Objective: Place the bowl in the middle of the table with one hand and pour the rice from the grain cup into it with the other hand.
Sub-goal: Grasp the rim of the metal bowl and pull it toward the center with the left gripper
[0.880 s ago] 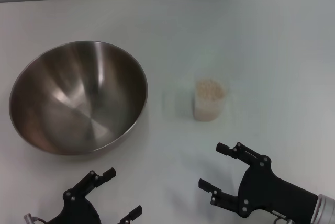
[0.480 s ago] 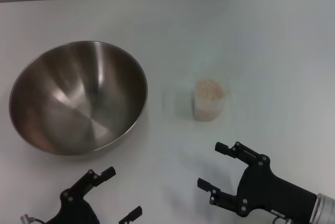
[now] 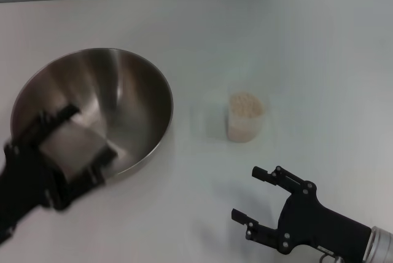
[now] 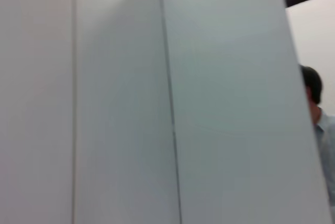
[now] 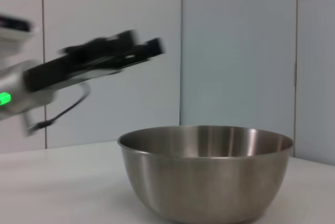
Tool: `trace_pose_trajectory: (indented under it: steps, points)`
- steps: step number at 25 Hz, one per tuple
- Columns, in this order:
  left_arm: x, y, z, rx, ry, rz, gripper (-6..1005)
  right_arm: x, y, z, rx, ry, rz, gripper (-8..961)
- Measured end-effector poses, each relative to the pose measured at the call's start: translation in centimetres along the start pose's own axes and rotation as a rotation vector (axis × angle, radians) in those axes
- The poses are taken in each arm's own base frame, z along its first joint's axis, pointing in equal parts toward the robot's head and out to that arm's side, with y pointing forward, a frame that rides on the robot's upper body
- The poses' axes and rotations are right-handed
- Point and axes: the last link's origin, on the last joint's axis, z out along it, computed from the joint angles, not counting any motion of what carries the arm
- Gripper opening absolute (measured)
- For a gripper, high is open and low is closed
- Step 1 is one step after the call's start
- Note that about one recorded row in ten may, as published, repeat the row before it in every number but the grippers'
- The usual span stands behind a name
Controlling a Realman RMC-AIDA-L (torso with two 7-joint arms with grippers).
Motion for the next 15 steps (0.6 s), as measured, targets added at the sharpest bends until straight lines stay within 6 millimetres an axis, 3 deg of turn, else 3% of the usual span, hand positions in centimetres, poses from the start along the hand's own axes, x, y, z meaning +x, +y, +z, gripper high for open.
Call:
trace_pose_trajectory:
  steps: [1, 2, 3, 7, 9, 10, 15]
  points:
    - [0.2, -1.5, 0.5, 0.012, -0.016, -0.02, 859, 0.0, 0.0, 0.0, 0.001, 0.002, -0.002, 784]
    - [0.7, -4.6, 1.3, 0.045, -0.066, -0.042, 857, 0.1, 0.1, -0.1, 0.002, 0.004, -0.004, 784]
    - [0.7, -4.6, 1.3, 0.045, -0.066, -0.042, 856, 0.1, 0.1, -0.1, 0.004, 0.005, -0.006, 784]
    - [1.8, -10.7, 3.4, 0.109, -0.238, -0.096, 850, 0.1, 0.1, -0.1, 0.011, 0.005, -0.005, 784]
    - [2.1, -11.9, 3.9, 0.124, -0.286, -0.117, 847, 0.1, 0.1, -0.1, 0.012, 0.005, -0.005, 784]
    - [3.3, -14.4, 5.3, 0.143, -0.441, -0.147, 845, 0.1, 0.1, -0.1, 0.012, 0.005, -0.005, 784]
    - [5.6, -16.8, 7.3, 0.179, -0.719, -0.134, 837, 0.1, 0.1, -0.1, 0.011, 0.004, -0.005, 785]
